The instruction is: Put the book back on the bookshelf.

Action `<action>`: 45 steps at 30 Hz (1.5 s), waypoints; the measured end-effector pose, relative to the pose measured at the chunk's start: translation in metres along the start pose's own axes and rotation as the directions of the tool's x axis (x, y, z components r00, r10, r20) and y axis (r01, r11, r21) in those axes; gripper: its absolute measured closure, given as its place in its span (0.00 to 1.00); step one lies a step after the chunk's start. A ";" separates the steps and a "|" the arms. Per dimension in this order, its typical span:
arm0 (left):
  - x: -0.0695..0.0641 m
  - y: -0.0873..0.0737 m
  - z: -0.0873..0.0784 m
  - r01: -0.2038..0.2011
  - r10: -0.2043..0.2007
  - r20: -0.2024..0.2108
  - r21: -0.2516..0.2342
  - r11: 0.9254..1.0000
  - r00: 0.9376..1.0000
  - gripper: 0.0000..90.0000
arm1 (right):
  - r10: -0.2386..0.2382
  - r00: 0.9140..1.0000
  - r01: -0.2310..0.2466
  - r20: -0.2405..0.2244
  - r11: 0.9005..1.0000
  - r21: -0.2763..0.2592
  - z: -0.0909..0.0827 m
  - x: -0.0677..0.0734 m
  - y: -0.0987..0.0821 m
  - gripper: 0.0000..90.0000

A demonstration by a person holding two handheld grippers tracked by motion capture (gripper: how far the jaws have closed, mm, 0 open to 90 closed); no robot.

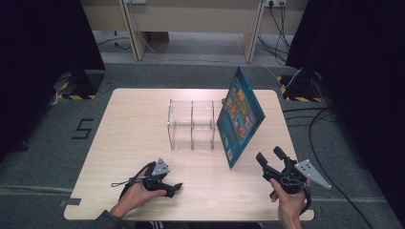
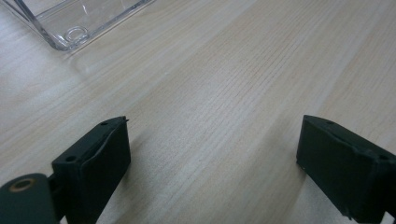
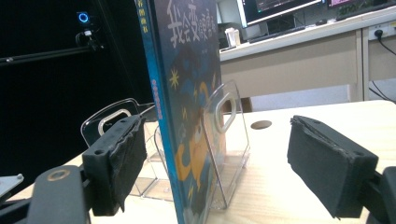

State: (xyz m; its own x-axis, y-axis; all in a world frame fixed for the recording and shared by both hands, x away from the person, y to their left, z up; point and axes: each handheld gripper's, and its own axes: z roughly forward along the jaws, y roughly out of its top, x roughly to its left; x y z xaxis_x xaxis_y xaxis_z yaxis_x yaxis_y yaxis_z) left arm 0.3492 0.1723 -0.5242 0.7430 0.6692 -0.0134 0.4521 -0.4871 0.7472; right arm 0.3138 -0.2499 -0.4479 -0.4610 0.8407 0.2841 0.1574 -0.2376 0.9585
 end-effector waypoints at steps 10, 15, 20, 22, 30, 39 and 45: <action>0.000 0.000 0.000 0.002 -0.002 0.001 0.000 1.000 1.000 0.10 | 0.007 1.000 -0.007 0.001 1.000 0.012 -0.008 -0.003 -0.004 0.22; 0.000 0.000 0.000 0.002 -0.002 0.001 0.000 1.000 1.000 0.10 | 0.012 1.000 -0.012 -0.005 1.000 0.023 -0.012 -0.003 -0.006 0.22; 0.000 0.000 0.000 0.002 -0.002 0.001 0.000 1.000 1.000 0.10 | 0.014 1.000 -0.014 -0.009 1.000 0.029 -0.014 -0.003 -0.007 0.22; 0.000 0.000 0.000 0.002 -0.002 0.001 0.000 1.000 1.000 0.10 | 0.017 1.000 -0.016 -0.011 0.999 0.029 -0.015 -0.003 -0.008 0.22; 0.000 0.000 0.000 0.002 -0.002 0.001 0.000 1.000 1.000 0.10 | 0.031 0.999 -0.031 -0.016 0.999 0.045 -0.020 -0.004 -0.012 0.22; 0.000 0.000 0.000 0.002 -0.002 0.002 0.000 1.000 1.000 0.10 | 0.072 0.997 -0.070 -0.030 0.996 0.061 -0.026 -0.004 -0.018 0.22; 0.000 0.000 0.000 0.001 -0.001 0.003 0.001 1.000 1.000 0.10 | 0.081 0.996 -0.077 -0.038 0.994 0.081 -0.029 -0.003 -0.020 0.21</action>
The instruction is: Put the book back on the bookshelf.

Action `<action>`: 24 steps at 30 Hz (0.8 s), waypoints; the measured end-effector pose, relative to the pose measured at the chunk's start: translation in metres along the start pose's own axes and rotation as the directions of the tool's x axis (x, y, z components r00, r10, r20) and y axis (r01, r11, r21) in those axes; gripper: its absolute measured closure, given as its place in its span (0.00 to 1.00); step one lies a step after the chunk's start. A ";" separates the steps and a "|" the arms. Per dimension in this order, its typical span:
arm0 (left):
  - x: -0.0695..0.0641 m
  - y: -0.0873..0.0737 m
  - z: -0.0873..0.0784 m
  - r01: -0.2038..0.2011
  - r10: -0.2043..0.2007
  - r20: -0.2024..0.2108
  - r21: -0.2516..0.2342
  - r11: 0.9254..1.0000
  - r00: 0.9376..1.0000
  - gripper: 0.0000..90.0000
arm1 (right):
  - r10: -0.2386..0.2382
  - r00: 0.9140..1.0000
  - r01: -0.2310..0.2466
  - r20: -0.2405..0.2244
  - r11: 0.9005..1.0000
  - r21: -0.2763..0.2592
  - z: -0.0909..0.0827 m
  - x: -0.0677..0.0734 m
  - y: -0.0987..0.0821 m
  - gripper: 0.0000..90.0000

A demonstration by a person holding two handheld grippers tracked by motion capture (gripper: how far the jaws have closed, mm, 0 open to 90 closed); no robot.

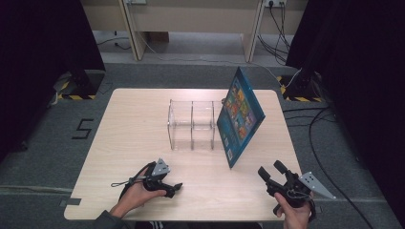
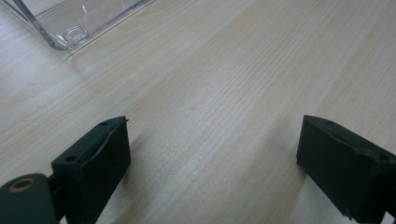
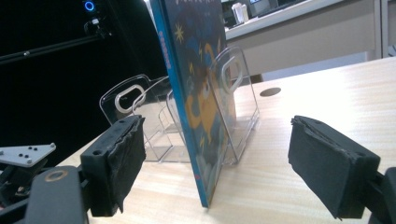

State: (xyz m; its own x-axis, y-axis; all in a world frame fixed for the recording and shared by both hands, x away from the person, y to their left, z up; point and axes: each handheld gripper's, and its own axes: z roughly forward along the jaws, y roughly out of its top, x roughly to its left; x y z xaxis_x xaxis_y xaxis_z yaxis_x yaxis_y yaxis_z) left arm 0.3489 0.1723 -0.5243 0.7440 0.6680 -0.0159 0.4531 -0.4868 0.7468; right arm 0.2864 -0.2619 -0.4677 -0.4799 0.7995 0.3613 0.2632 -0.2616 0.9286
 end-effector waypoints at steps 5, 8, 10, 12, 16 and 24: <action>0.000 0.000 0.000 0.000 0.000 -0.001 -0.001 1.000 1.000 0.10 | 0.006 1.000 -0.005 -0.022 0.999 0.040 -0.001 0.000 -0.003 0.20; 0.000 0.000 0.000 0.000 0.000 -0.001 -0.001 1.000 1.000 0.10 | 0.008 0.999 -0.006 -0.038 0.997 0.073 -0.001 0.001 -0.006 0.20; 0.000 0.000 0.000 0.000 0.000 -0.001 -0.001 1.000 1.000 0.10 | 0.010 0.999 -0.007 -0.040 0.996 0.088 -0.001 0.001 -0.007 0.20; 0.000 0.000 0.000 0.000 0.000 -0.001 -0.001 1.000 1.000 0.10 | 0.014 0.999 -0.009 -0.049 0.995 0.095 -0.002 0.001 -0.008 0.20; 0.000 0.000 0.000 -0.001 0.001 0.000 -0.001 1.000 1.000 0.10 | 0.012 0.998 -0.006 -0.054 0.994 0.107 -0.003 0.003 -0.009 0.20; 0.000 0.000 0.000 -0.001 0.001 -0.001 0.000 1.000 1.000 0.10 | 0.018 0.998 -0.010 -0.058 0.991 0.137 -0.008 0.003 -0.012 0.19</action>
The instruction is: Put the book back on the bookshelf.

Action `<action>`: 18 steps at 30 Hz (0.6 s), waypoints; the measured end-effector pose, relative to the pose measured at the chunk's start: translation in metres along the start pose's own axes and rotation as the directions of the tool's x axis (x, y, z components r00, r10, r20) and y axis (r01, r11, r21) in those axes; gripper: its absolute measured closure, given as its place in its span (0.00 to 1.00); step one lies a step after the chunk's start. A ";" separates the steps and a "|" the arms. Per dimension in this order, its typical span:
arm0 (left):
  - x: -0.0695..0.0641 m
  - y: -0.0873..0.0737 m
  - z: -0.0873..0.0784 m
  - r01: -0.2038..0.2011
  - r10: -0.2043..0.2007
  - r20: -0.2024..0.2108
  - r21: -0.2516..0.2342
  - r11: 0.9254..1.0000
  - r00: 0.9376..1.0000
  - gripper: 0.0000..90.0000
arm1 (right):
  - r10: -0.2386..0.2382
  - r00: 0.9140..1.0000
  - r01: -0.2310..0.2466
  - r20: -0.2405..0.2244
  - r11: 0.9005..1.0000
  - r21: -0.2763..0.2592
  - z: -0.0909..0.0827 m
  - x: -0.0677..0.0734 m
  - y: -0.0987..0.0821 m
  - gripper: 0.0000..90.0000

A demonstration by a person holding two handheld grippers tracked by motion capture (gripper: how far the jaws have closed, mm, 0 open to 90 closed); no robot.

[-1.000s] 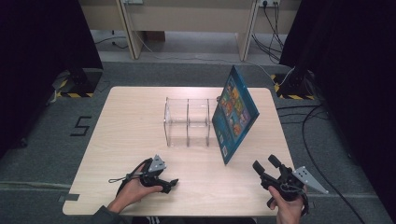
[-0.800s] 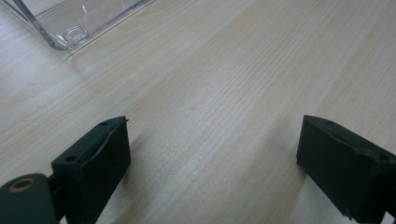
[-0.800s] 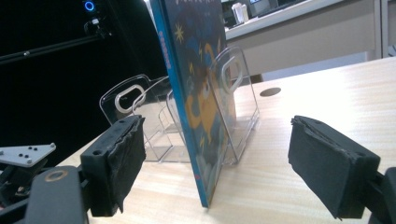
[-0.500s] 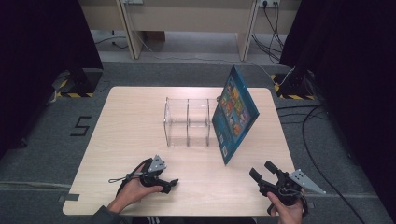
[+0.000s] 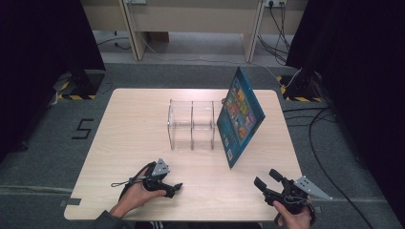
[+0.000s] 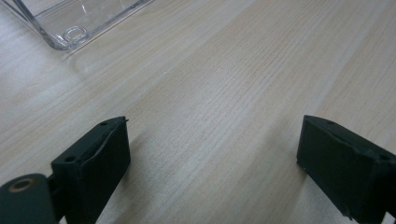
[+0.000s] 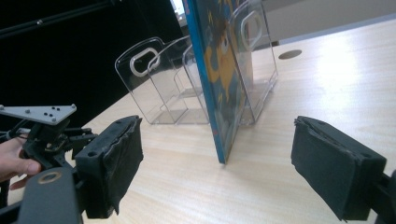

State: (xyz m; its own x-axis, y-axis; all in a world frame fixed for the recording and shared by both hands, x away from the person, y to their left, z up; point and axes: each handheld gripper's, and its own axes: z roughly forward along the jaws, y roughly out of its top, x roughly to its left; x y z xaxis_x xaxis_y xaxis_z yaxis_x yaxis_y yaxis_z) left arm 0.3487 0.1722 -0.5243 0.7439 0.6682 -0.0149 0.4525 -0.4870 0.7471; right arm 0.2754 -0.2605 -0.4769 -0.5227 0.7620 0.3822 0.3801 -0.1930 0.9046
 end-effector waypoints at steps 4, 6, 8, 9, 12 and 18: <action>0.000 0.000 0.000 0.000 0.000 0.000 0.000 1.000 1.000 0.10 | -0.008 1.000 0.007 0.009 0.999 0.045 -0.002 0.001 -0.003 0.18; 0.000 0.000 0.000 -0.001 0.001 0.001 0.000 1.000 1.000 0.10 | -0.030 0.999 0.028 0.030 0.997 0.068 -0.003 0.002 -0.003 0.18; 0.000 0.000 0.000 -0.001 0.001 0.001 0.000 1.000 1.000 0.10 | -0.072 0.997 0.068 0.037 0.994 0.090 -0.004 0.004 -0.004 0.18; 0.000 0.000 0.000 -0.001 0.001 0.001 0.000 1.000 1.000 0.10 | -0.072 0.997 0.068 0.037 0.994 0.090 -0.004 0.004 -0.004 0.18; 0.000 0.000 0.000 -0.002 0.002 0.001 0.001 1.000 1.000 0.10 | -0.134 0.990 0.128 0.043 0.985 0.120 -0.006 0.008 -0.005 0.18; 0.000 0.000 0.000 -0.002 0.002 0.001 0.001 1.000 1.000 0.10 | -0.151 0.988 0.145 0.017 0.972 0.186 -0.007 0.012 -0.011 0.18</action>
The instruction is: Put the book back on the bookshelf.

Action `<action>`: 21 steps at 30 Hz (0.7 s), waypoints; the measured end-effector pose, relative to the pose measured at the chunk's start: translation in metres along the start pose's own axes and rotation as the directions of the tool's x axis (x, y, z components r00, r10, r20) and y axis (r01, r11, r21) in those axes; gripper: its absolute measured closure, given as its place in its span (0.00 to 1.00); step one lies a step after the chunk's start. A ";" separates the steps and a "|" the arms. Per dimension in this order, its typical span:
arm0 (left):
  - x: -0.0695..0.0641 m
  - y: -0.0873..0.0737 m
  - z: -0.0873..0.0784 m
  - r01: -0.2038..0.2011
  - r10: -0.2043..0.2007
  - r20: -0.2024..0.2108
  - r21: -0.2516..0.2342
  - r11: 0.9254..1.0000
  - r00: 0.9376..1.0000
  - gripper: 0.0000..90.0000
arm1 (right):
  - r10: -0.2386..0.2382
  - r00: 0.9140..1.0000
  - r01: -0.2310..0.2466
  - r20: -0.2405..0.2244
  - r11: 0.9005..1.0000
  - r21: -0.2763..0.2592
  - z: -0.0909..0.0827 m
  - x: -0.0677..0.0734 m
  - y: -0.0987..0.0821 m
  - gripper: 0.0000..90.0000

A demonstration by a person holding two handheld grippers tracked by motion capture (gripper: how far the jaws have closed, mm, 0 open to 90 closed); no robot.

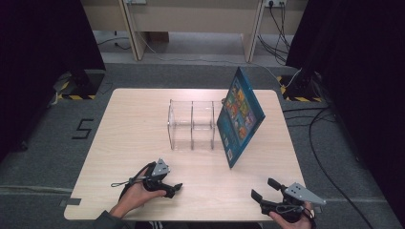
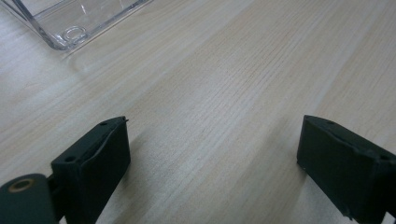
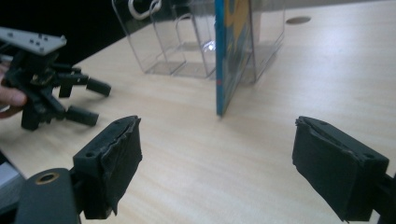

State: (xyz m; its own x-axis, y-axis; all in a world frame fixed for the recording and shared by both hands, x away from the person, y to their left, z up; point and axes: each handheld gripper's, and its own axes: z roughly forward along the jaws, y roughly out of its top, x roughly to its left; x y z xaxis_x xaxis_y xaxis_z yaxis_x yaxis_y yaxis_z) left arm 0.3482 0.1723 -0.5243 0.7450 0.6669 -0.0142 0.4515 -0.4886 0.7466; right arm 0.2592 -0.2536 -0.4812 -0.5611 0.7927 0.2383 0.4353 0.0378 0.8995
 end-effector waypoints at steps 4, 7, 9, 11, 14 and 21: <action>0.000 0.000 0.000 0.000 0.000 0.001 0.001 1.000 1.000 0.10 | -0.031 0.999 0.031 0.006 0.996 0.089 0.002 0.002 -0.006 0.18; 0.000 0.000 0.000 0.000 0.000 0.001 0.001 1.000 1.000 0.10 | -0.033 0.999 0.033 -0.004 0.993 0.112 0.002 0.003 -0.007 0.18; 0.000 0.000 0.000 0.001 -0.001 0.000 0.001 1.000 1.000 0.10 | -0.038 0.999 0.039 -0.005 0.992 0.118 0.002 0.003 -0.008 0.18; 0.000 0.000 0.000 0.001 -0.001 0.000 0.001 1.000 1.000 0.10 | -0.033 0.999 0.033 -0.003 0.991 0.130 0.001 0.003 -0.010 0.18; -0.001 0.000 0.000 0.001 -0.001 0.001 0.001 1.000 1.000 0.10 | -0.029 1.000 0.029 0.001 0.990 0.139 -0.001 0.002 -0.011 0.18; -0.001 0.000 0.000 0.001 -0.001 0.001 0.001 1.000 1.000 0.09 | -0.044 0.999 0.038 0.028 0.982 0.186 -0.002 0.000 -0.015 0.18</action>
State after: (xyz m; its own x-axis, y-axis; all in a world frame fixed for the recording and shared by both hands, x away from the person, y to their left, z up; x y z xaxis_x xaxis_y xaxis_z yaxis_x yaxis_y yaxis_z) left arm 0.3474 0.1722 -0.5243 0.7450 0.6668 -0.0153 0.4524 -0.4884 0.7462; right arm 0.2508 -0.2554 -0.4942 -0.5594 0.8073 0.1880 0.5369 0.1801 0.8242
